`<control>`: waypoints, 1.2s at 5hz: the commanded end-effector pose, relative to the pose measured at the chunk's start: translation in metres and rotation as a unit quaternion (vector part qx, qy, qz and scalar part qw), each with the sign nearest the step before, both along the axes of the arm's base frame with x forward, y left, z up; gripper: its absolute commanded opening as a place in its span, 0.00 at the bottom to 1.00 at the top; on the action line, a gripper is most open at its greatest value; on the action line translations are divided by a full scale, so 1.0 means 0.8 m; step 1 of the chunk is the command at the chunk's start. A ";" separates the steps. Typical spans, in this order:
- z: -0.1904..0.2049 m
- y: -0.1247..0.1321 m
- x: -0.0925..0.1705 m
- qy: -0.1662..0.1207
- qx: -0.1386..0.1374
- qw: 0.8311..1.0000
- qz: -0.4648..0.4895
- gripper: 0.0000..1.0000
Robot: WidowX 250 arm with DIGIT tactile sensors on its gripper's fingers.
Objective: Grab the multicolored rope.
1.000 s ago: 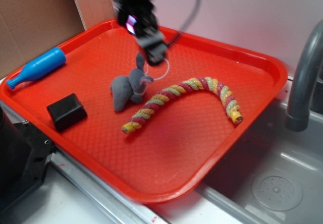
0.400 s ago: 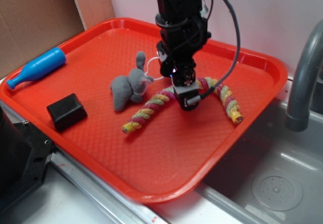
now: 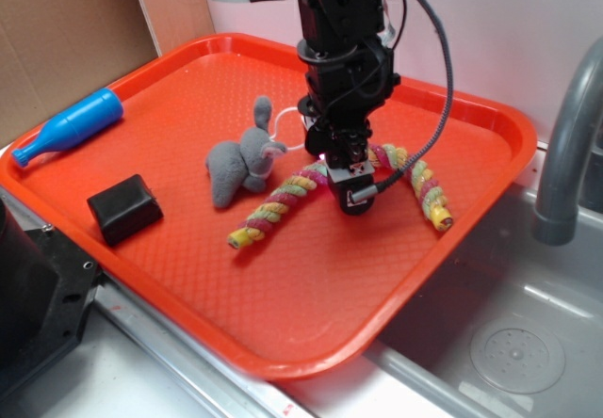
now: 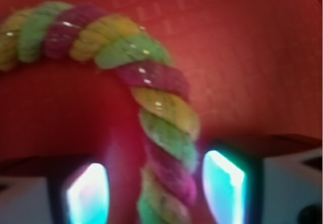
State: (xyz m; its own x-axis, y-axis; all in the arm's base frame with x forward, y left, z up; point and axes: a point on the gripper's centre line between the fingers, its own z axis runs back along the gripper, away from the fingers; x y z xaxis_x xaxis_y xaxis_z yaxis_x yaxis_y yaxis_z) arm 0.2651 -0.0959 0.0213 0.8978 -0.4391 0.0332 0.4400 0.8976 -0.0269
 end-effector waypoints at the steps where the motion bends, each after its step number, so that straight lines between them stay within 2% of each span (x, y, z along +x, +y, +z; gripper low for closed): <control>1: 0.007 0.007 0.003 -0.013 -0.016 0.999 0.024 0.00; 2: 0.044 0.025 -0.007 -0.039 -0.006 0.996 0.076 0.00; 3: 0.106 0.055 -0.028 -0.072 0.003 0.985 0.158 0.00; 4: 0.165 0.080 -0.048 -0.061 -0.047 0.977 0.199 0.00; 5: 0.227 0.107 -0.071 -0.068 -0.056 0.960 0.265 0.00; 6: 0.271 0.137 -0.086 -0.064 -0.064 0.934 0.345 0.00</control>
